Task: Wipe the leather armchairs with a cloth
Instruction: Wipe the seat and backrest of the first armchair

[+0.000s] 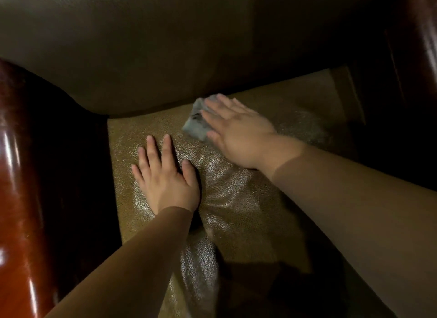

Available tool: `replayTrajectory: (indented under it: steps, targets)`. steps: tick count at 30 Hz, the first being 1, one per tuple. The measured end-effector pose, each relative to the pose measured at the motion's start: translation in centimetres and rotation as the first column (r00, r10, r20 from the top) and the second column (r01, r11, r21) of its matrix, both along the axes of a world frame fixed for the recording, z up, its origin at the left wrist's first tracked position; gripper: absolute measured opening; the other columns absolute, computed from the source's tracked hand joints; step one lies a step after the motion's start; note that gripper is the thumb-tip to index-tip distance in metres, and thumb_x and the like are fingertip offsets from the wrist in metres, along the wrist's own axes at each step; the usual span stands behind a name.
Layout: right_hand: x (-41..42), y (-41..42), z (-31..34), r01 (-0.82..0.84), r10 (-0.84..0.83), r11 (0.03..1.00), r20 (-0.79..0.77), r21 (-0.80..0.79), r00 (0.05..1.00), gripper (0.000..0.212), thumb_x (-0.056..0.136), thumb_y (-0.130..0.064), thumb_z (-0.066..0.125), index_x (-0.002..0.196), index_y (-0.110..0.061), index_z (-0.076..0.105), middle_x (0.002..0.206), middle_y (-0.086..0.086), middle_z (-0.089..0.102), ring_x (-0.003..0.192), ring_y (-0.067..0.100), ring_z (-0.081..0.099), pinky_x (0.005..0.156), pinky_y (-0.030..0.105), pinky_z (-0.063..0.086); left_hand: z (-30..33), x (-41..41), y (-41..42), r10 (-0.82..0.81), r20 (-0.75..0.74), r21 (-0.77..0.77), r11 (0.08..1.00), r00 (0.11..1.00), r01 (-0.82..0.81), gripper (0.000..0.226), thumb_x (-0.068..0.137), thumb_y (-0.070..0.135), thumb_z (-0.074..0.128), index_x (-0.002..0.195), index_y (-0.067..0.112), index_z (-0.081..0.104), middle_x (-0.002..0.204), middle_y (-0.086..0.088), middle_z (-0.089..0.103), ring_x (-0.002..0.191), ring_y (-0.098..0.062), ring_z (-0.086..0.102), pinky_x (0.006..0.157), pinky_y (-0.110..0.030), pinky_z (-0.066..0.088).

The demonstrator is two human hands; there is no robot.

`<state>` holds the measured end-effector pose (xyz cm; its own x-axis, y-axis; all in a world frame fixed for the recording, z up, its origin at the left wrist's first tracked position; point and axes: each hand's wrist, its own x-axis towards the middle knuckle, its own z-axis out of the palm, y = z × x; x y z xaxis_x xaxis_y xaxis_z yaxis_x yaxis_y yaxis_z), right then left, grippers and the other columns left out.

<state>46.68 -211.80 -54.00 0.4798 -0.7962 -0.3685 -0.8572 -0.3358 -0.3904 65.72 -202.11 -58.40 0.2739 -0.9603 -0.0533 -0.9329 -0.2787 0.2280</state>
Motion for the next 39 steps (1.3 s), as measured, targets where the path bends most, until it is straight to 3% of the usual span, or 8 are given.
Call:
replayTrajectory:
  steps: [4, 7, 9, 15, 21, 29, 34, 39]
  targets:
    - [-7.6, 1.6, -0.8, 0.325, -0.341, 0.938, -0.148, -0.123, 0.928, 0.066, 0.104, -0.043, 0.018, 0.157, -0.009, 0.037, 0.168, 0.018, 0.026, 0.156, 0.038, 0.020, 0.127, 0.049, 0.015, 0.0, 0.0, 0.0, -0.003, 0.002, -0.005, 1.000, 1.000, 0.003, 0.071, 0.094, 0.048, 0.036, 0.163, 0.028, 0.036, 0.174, -0.006, 0.024, 0.160, -0.033, 0.017, 0.129, -0.058, 0.008]
    - [-12.1, 1.4, -0.9, 0.655, -0.638, 0.752, -0.336, -0.075, 0.693, 0.070, 0.109, -0.046, 0.023, 0.163, -0.002, 0.015, 0.171, 0.023, 0.004, 0.159, 0.039, 0.000, 0.129, 0.046, 0.004, -0.3, -0.2, -0.1, -0.001, 0.003, -0.024, 1.000, 1.000, 0.001, 0.071, 0.095, 0.047, 0.037, 0.163, 0.028, 0.035, 0.174, -0.006, 0.024, 0.160, -0.033, 0.017, 0.129, -0.057, 0.007]
    - [-11.8, 1.0, -0.8, 0.756, -0.725, 0.654, -0.320, -0.038, 0.610, 0.075, 0.109, -0.052, 0.023, 0.165, -0.003, 0.006, 0.172, 0.021, -0.005, 0.159, 0.037, -0.010, 0.128, 0.044, -0.004, -0.5, -0.3, 0.0, 0.003, 0.014, -0.027, 1.000, 1.000, -0.002, 0.071, 0.094, 0.046, 0.038, 0.163, 0.028, 0.035, 0.173, -0.006, 0.025, 0.160, -0.033, 0.018, 0.129, -0.057, 0.007]
    - [-10.2, 5.9, -2.2, 0.485, -0.498, 0.864, -0.084, -0.137, 0.863, 0.084, 0.100, -0.063, 0.020, 0.164, -0.007, 0.021, 0.172, 0.018, 0.011, 0.160, 0.035, 0.004, 0.130, 0.050, 0.005, -0.4, -0.6, 0.3, 0.004, 0.000, -0.024, 1.000, 1.000, -0.004, 0.071, 0.094, 0.046, 0.038, 0.163, 0.029, 0.034, 0.174, -0.005, 0.024, 0.160, -0.033, 0.017, 0.129, -0.057, 0.007]
    - [-13.8, 1.7, -2.7, 0.741, -0.741, 0.665, -0.207, -0.089, 0.639, 0.085, 0.104, -0.062, 0.018, 0.165, -0.005, 0.003, 0.172, 0.020, -0.007, 0.159, 0.035, -0.008, 0.129, 0.048, -0.002, -0.7, -0.3, 0.3, -0.002, 0.010, -0.035, 0.999, 1.000, 0.002, 0.070, 0.095, 0.045, 0.040, 0.163, 0.029, 0.034, 0.174, -0.005, 0.025, 0.160, -0.033, 0.017, 0.129, -0.057, 0.007]
    - [-11.0, 14.5, 0.2, 0.659, -0.654, 0.750, -0.210, -0.055, 0.727, 0.082, 0.103, -0.065, 0.010, 0.166, -0.015, -0.003, 0.173, 0.011, -0.009, 0.160, 0.027, -0.011, 0.129, 0.046, 0.000, -0.2, -0.4, -0.2, -0.009, -0.010, -0.034, 0.999, 1.000, 0.009, 0.070, 0.095, 0.046, 0.038, 0.163, 0.028, 0.034, 0.174, -0.006, 0.023, 0.160, -0.034, 0.016, 0.129, -0.057, 0.006]
    - [-13.2, 5.1, -2.1, 0.822, -0.816, 0.568, -0.154, -0.031, 0.558, 0.080, 0.106, -0.063, 0.017, 0.166, -0.014, 0.000, 0.173, 0.016, -0.011, 0.159, 0.033, -0.011, 0.128, 0.046, -0.005, -0.9, -0.4, 0.5, 0.000, -0.001, -0.043, 0.999, 1.000, 0.000, 0.071, 0.094, 0.047, 0.039, 0.163, 0.028, 0.035, 0.174, -0.006, 0.024, 0.160, -0.034, 0.018, 0.129, -0.058, 0.008]
    - [-10.4, 9.5, -1.0, 0.593, -0.596, 0.803, -0.132, -0.067, 0.792, 0.080, 0.102, -0.062, 0.017, 0.166, -0.015, 0.011, 0.173, 0.018, -0.001, 0.160, 0.035, -0.004, 0.129, 0.051, 0.005, -0.8, -0.2, 0.4, -0.005, 0.002, -0.039, 0.999, 1.000, 0.005, 0.072, 0.093, 0.048, 0.039, 0.162, 0.027, 0.037, 0.173, -0.006, 0.026, 0.159, -0.035, 0.019, 0.129, -0.058, 0.008]
